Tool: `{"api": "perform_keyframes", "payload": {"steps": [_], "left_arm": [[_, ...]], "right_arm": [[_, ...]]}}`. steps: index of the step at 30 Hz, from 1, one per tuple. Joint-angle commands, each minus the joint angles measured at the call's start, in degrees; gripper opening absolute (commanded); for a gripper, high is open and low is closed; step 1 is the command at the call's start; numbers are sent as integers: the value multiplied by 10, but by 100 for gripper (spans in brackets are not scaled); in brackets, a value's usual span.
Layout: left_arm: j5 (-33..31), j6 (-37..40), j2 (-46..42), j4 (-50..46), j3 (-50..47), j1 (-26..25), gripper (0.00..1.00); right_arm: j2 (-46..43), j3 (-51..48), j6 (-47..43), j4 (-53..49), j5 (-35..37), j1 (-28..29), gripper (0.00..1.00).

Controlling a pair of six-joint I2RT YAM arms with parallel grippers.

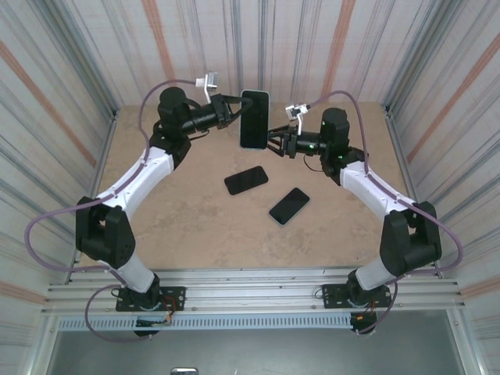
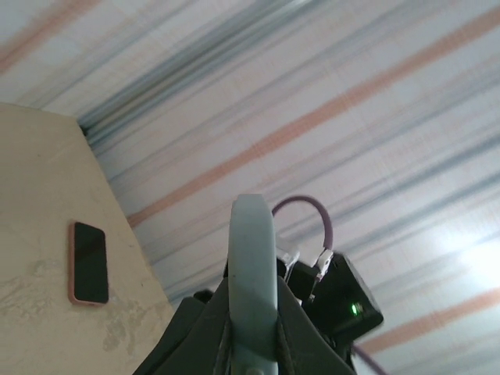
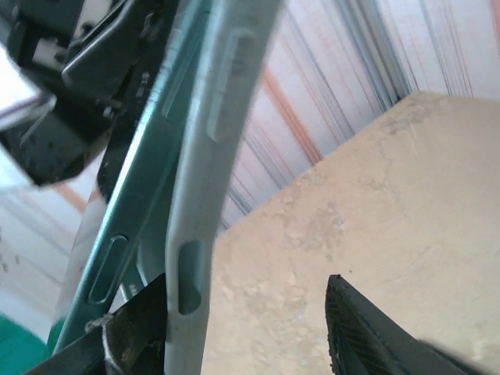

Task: Take the phone out of the phone case

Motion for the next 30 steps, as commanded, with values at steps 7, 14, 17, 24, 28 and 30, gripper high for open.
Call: {"api": "perform_keyframes", "payload": {"steps": [7, 14, 17, 24, 28, 30], "left_arm": [[-103, -80, -6, 72, -41, -17, 0], [-109, -112, 7, 101, -55, -21, 0], [-111, -121, 10, 107, -60, -21, 0], [-121, -127, 9, 103, -70, -18, 0], [-117, -122, 6, 91, -71, -12, 11], [-119, -121, 4, 89, -74, -11, 19]], "right_arm": [[20, -56, 350, 278, 106, 32, 49], [39, -56, 384, 309, 120, 49, 38], [49, -55, 405, 333, 118, 50, 35], [60, -58, 421, 363, 112, 50, 24], [63, -58, 422, 364, 111, 48, 16], [64, -58, 423, 365, 112, 47, 14]]}}
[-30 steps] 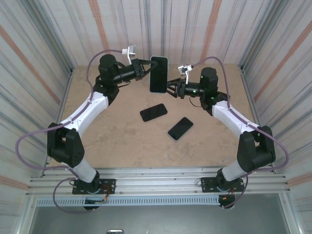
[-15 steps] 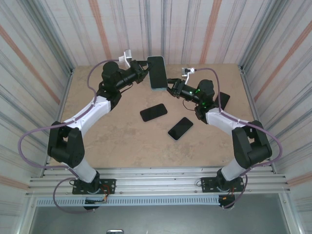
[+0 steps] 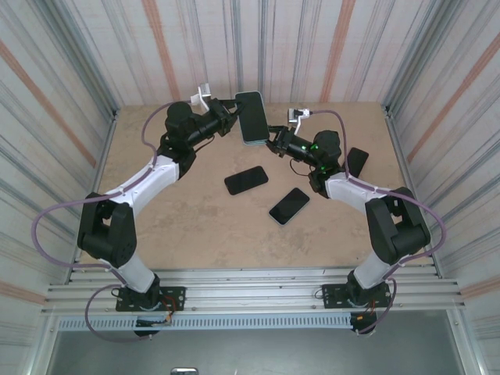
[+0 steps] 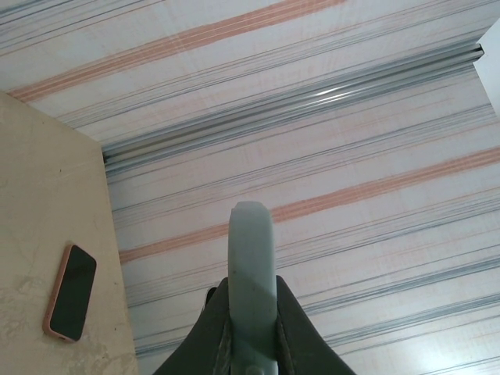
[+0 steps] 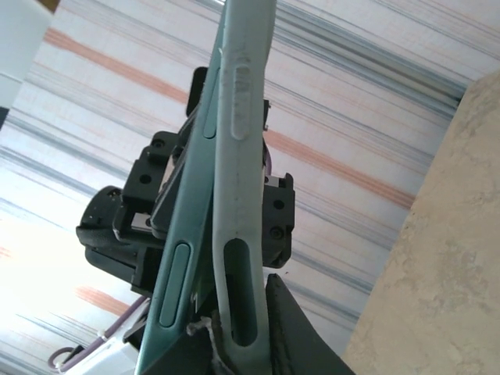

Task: Take the phone out of the phone case

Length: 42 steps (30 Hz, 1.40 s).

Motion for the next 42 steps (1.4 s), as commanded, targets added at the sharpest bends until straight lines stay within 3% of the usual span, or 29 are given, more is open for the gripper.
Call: {"api": "perform_keyframes", "payload": {"steps": [1, 12, 17, 23, 31, 42], "left_arm": [[0, 14, -4, 3, -11, 0, 23], [15, 32, -13, -30, -4, 5, 73], [3, 44, -42, -63, -31, 4, 84], [-28, 41, -107, -77, -102, -6, 84], [-98, 7, -188, -72, -189, -72, 76], [-121, -25, -169, -45, -174, -112, 65]], "right_arm": [[2, 5, 19, 42, -4, 3, 13], [16, 3, 47, 72, 14, -5, 9], [20, 5, 43, 68, 28, -10, 9], [29, 10, 24, 69, 53, -9, 9], [33, 16, -22, 37, 96, 4, 9], [13, -7, -77, 14, 148, 22, 9]]}}
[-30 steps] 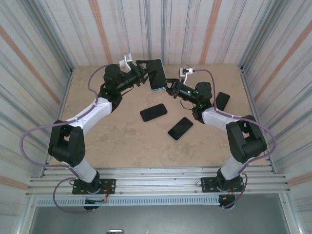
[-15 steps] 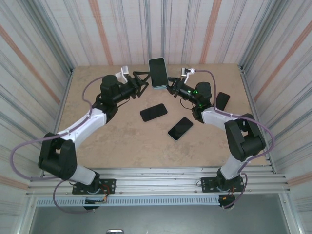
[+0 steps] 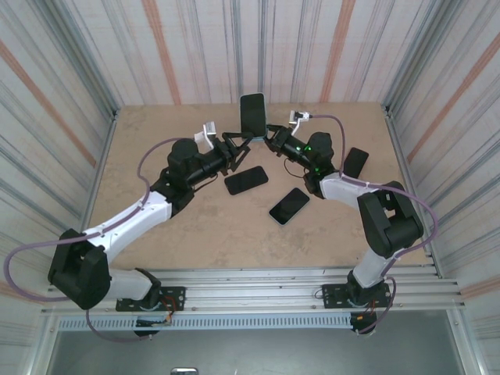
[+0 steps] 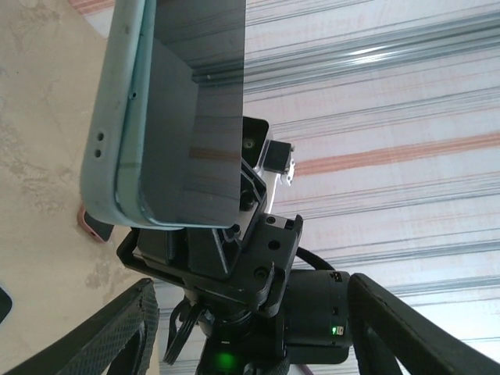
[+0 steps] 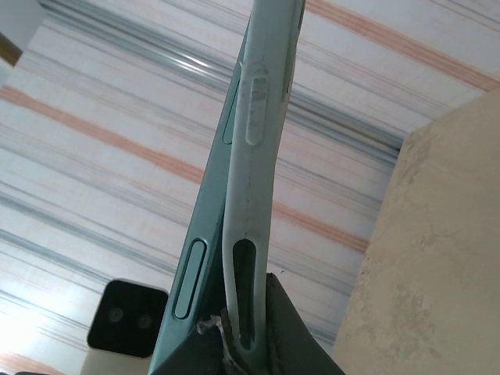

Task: Take the phone out of the phone case

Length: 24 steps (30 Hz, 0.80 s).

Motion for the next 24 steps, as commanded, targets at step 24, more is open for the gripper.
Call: {"api": "perform_keyframes", "payload": {"steps": [24], "left_arm": [[-69, -54, 72, 87, 10, -6, 59]], "right_arm": [[-23, -35, -46, 65, 55, 29, 8]]}}
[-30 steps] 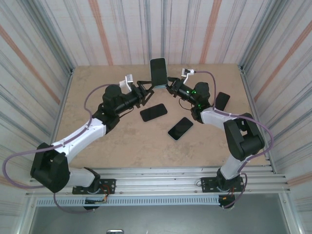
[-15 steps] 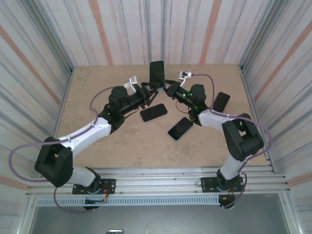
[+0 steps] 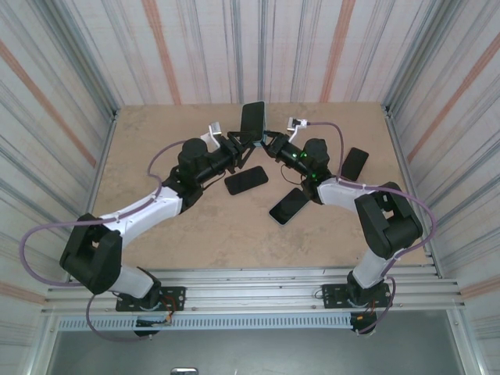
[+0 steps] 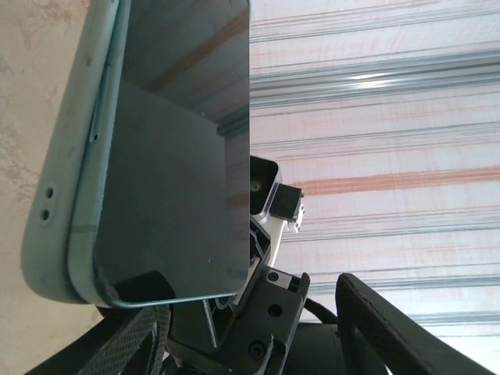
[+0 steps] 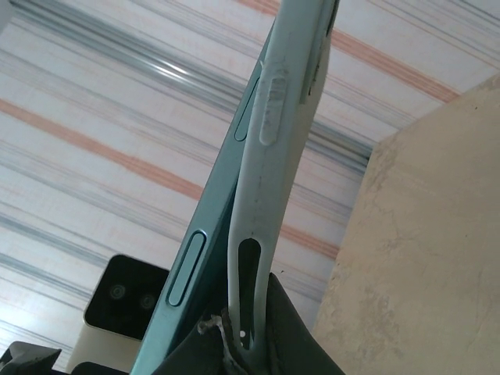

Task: Take the phone out of the phone case

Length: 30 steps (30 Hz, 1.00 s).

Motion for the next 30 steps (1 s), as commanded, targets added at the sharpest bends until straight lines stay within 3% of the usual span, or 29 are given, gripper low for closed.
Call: {"api": "perform_keyframes", "payload": {"steps": [1, 9, 24, 30], "left_arm": [[-44, -12, 9, 30, 2, -1, 58], [-82, -22, 21, 54, 5, -3, 49], [-80, -13, 29, 69, 36, -16, 13], [-76, 3, 15, 56, 50, -25, 9]], "right_arm": [[-21, -3, -10, 62, 10, 11, 8], [-20, -17, -8, 86, 24, 15, 8], [-5, -24, -24, 70, 49, 24, 9], [-5, -23, -47, 2, 85, 26, 9]]}}
